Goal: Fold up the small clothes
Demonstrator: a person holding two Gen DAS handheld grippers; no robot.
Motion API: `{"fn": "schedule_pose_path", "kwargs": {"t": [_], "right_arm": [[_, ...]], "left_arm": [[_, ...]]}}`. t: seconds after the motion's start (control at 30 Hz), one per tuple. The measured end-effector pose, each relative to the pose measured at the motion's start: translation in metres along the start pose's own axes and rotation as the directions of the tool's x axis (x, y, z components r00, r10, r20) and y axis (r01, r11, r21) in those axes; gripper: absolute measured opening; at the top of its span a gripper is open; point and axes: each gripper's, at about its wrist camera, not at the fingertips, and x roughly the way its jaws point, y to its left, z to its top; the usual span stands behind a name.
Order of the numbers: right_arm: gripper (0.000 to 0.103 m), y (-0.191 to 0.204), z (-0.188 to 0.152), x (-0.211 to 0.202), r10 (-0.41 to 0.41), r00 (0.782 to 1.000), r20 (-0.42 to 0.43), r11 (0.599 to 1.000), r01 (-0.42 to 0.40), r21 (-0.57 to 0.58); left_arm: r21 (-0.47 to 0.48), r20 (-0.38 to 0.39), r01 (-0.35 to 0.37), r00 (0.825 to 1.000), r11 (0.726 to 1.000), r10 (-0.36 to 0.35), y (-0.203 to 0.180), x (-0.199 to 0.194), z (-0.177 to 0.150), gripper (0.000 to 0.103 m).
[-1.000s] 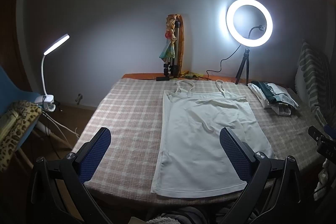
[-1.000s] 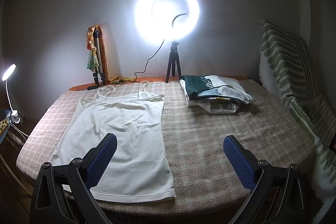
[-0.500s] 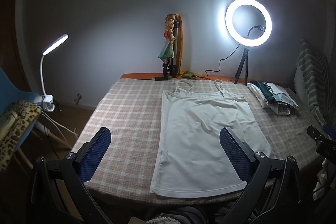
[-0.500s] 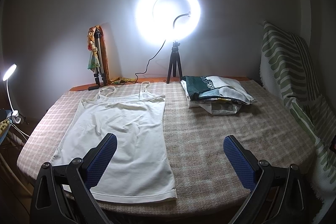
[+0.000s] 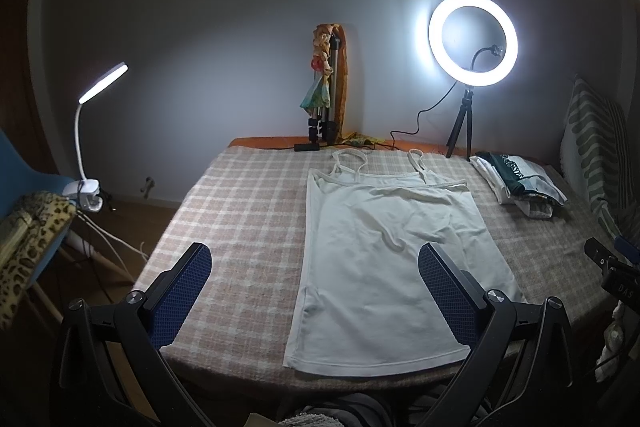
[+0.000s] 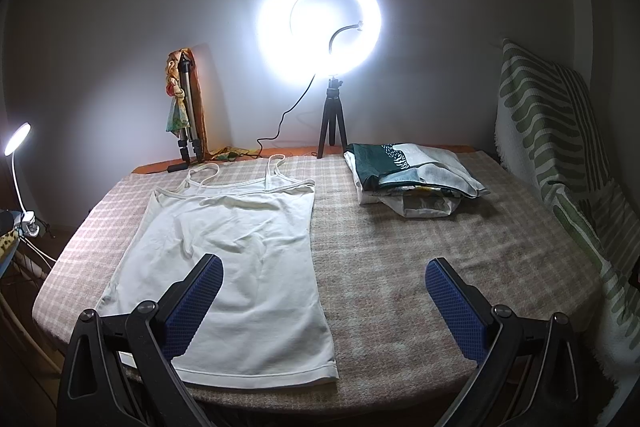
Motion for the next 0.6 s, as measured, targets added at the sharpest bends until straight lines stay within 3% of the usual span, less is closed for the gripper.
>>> {"fn": "schedule_pose_path", "kwargs": {"t": [0.6], "right_arm": [[0.102, 0.0000, -0.0004, 0.0001, 0.000, 1.000, 0.001, 1.000, 0.000, 0.001]], "left_arm": [[-0.004, 0.001, 0.002, 1.000, 1.000, -0.002, 0.0009, -0.0001, -0.0031, 0.103]]}}
